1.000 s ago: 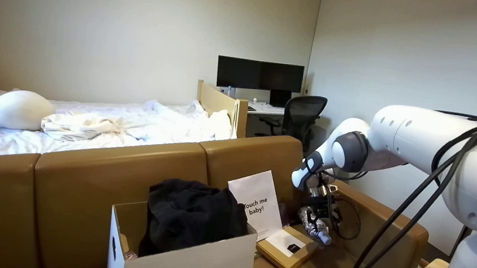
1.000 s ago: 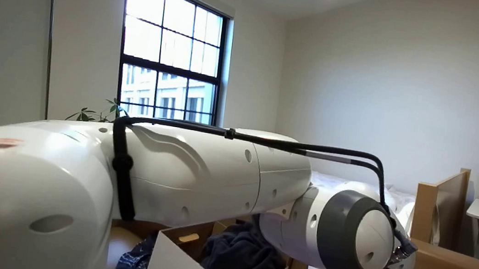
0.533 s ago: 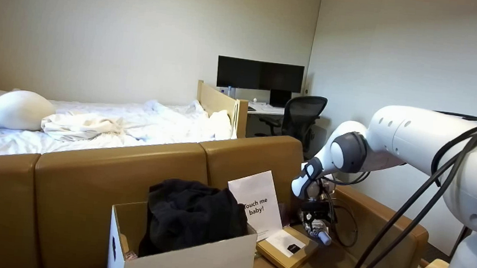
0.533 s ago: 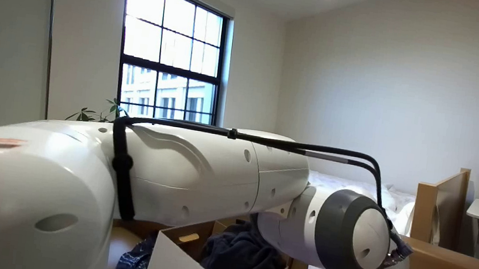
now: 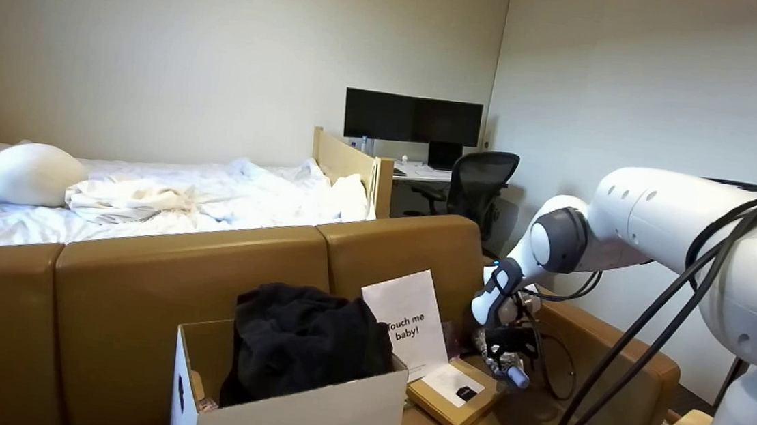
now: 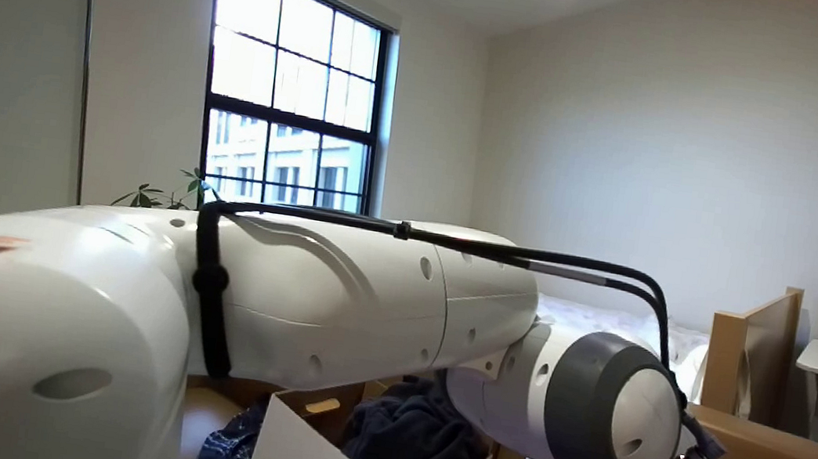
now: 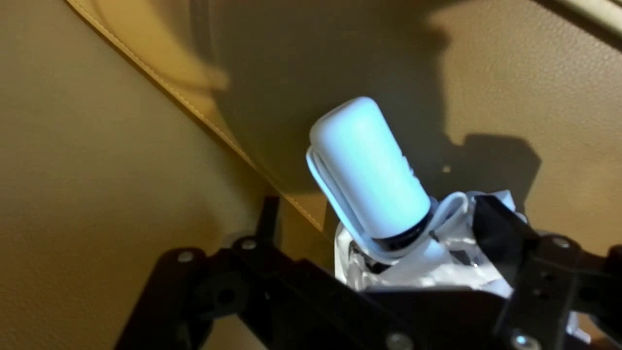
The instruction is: Take the umbrella and put it in the box
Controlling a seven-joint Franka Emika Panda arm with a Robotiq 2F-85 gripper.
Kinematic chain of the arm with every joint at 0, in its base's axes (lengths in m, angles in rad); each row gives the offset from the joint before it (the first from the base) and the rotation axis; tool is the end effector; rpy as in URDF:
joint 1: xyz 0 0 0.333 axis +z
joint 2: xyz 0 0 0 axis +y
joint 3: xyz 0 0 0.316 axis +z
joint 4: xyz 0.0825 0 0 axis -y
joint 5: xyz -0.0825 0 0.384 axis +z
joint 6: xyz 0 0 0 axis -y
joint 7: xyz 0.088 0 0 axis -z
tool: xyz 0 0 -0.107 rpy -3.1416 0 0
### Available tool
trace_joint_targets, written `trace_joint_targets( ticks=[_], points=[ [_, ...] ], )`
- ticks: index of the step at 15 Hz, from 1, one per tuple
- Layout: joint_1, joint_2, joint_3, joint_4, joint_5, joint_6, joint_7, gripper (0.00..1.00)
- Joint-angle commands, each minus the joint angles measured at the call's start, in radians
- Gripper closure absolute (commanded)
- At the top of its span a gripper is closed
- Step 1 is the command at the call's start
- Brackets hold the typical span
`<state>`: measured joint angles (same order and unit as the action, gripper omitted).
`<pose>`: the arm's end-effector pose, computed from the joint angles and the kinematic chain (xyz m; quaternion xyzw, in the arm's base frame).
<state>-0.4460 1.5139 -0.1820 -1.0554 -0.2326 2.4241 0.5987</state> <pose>0.5640 -0.3707 -0.1197 0.8902 -0.4193 -0.0682 0.1647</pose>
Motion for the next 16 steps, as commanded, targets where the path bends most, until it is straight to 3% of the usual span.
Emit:
trace_joint_targets(
  ticks=[1, 2, 4, 5, 6, 7, 8, 12, 16],
  points=[
    [-0.038, 0.000, 0.063, 0.022, -0.040, -0.053, -0.017, 0.27],
    [-0.042, -0.001, 0.074, 0.024, -0.041, -0.071, -0.028, 0.27],
    [-0.056, -0.002, 0.103, 0.042, -0.021, -0.159, -0.062, 0.40],
    [-0.009, -0.003, 0.039, 0.046, 0.110, -0.184, -0.122, 0.46],
    [-0.016, -0.003, 0.041, 0.060, 0.140, -0.207, -0.134, 0.53],
    [-0.021, -0.003, 0.034, 0.075, 0.182, -0.197, -0.142, 0.29],
    [-0.021, -0.004, 0.026, 0.085, 0.211, -0.186, -0.144, 0.13],
    [-0.030, -0.010, 0.013, 0.132, 0.291, -0.097, -0.140, 0.01],
    [-0.028, -0.015, -0.001, 0.132, 0.309, -0.071, -0.133, 0.00]
  ],
)
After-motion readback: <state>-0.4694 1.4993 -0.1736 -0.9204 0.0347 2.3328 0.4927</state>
